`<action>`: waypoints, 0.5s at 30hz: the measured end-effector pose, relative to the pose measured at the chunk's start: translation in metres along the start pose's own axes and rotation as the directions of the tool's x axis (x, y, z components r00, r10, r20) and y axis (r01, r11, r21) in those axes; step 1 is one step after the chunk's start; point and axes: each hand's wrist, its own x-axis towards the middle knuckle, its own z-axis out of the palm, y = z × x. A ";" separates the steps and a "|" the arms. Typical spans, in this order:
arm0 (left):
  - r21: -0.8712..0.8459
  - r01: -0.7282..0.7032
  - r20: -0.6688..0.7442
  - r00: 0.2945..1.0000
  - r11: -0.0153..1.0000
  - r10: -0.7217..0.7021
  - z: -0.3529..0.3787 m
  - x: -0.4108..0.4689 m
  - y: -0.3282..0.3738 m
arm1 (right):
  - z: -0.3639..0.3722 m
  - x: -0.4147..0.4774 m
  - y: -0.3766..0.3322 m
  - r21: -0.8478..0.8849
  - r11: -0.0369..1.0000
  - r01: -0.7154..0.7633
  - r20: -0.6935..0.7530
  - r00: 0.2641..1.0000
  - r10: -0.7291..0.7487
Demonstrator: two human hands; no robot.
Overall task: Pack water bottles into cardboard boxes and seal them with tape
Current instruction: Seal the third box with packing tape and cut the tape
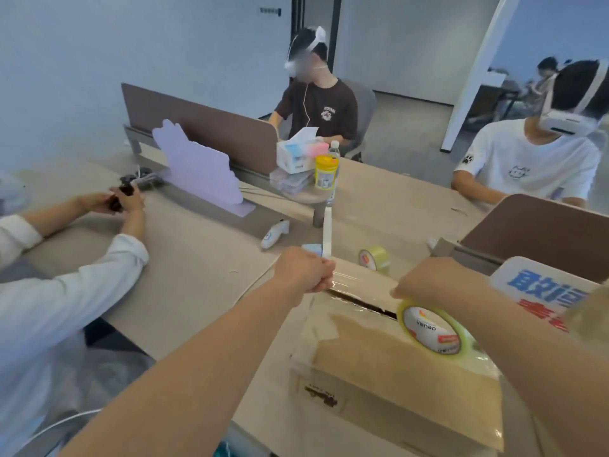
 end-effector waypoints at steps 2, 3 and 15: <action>0.005 -0.008 -0.031 0.999 1.000 0.008 -0.004 0.011 -0.005 | 0.004 0.012 -0.011 -0.004 1.000 -0.001 0.049 0.999 0.001; 0.005 0.003 -0.039 0.999 1.000 -0.003 -0.007 0.017 -0.008 | 0.007 0.018 -0.016 -0.013 1.000 0.004 0.087 0.996 -0.003; -0.086 0.179 -0.082 0.979 0.980 -0.186 -0.018 0.069 -0.059 | 0.029 0.063 -0.049 -0.140 0.985 0.105 0.296 0.953 -0.060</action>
